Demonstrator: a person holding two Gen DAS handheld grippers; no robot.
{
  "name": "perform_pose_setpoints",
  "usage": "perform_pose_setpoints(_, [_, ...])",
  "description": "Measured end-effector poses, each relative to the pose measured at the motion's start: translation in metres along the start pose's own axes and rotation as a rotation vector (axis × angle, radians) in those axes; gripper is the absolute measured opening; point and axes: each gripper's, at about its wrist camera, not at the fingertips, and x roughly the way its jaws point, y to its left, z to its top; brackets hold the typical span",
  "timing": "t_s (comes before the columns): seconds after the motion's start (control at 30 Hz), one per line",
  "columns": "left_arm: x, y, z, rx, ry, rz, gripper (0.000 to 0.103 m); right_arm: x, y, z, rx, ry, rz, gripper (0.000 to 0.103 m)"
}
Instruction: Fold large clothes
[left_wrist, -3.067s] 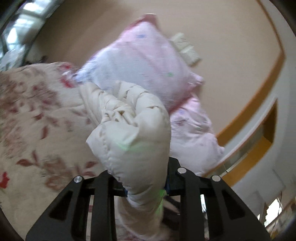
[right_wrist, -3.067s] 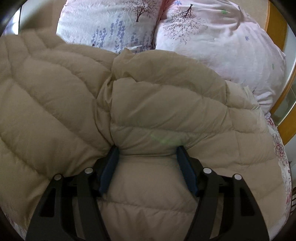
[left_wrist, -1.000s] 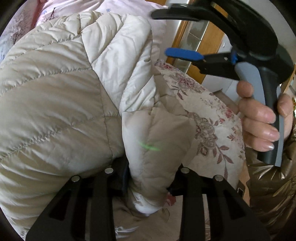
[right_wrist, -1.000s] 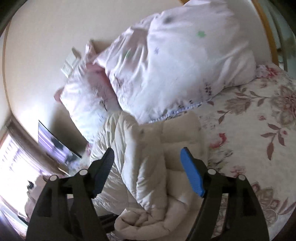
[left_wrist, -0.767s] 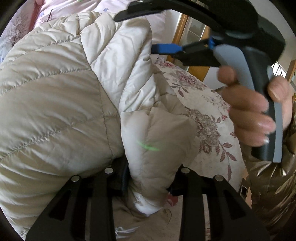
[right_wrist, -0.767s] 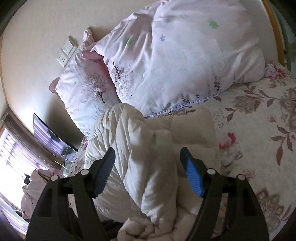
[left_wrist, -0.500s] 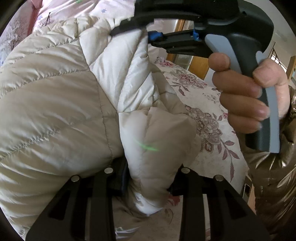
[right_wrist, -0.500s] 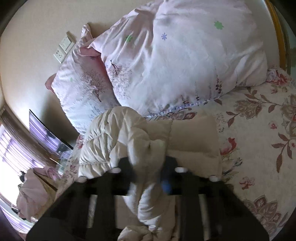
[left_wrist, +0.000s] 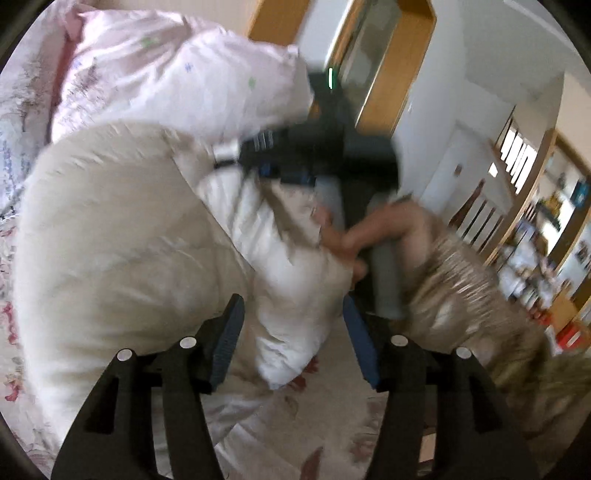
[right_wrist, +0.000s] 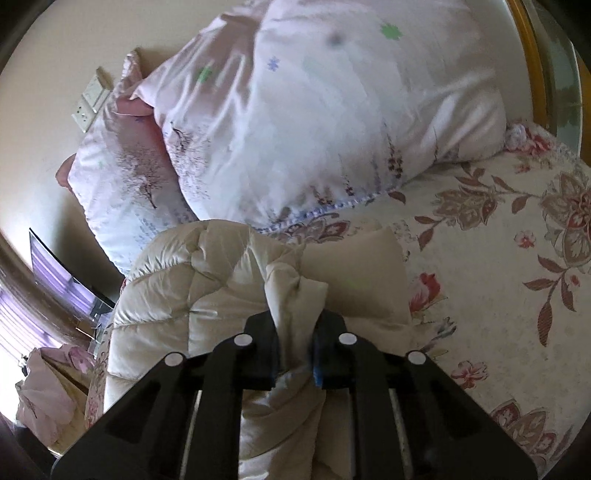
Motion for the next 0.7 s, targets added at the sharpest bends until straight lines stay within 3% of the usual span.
perform_pose_setpoints(0.1, [-0.031,0.022,0.018,-0.042,-0.082,0.02,0.064,0.003,-0.005,0.0,0.013,0.003,0.002,0.014])
perform_pose_setpoints(0.23, [-0.05,0.069,0.041,-0.136,-0.142,0.161,0.064,0.004,-0.01,0.0,0.031,-0.003,0.002,0.014])
perform_pose_setpoints(0.37, [-0.045,0.105,0.051,-0.197,-0.134,0.268,0.064,0.004,-0.014,0.0,0.048,-0.015,0.005,0.014])
perform_pose_setpoints(0.5, [-0.038,0.141,0.054,-0.235,-0.091,0.321,0.064,0.007,-0.018,-0.002,0.058,-0.018,-0.004,0.015])
perform_pose_setpoints(0.7, [-0.017,0.163,0.049,-0.291,-0.064,0.314,0.065,0.017,-0.025,-0.001,0.061,-0.001,-0.033,0.015])
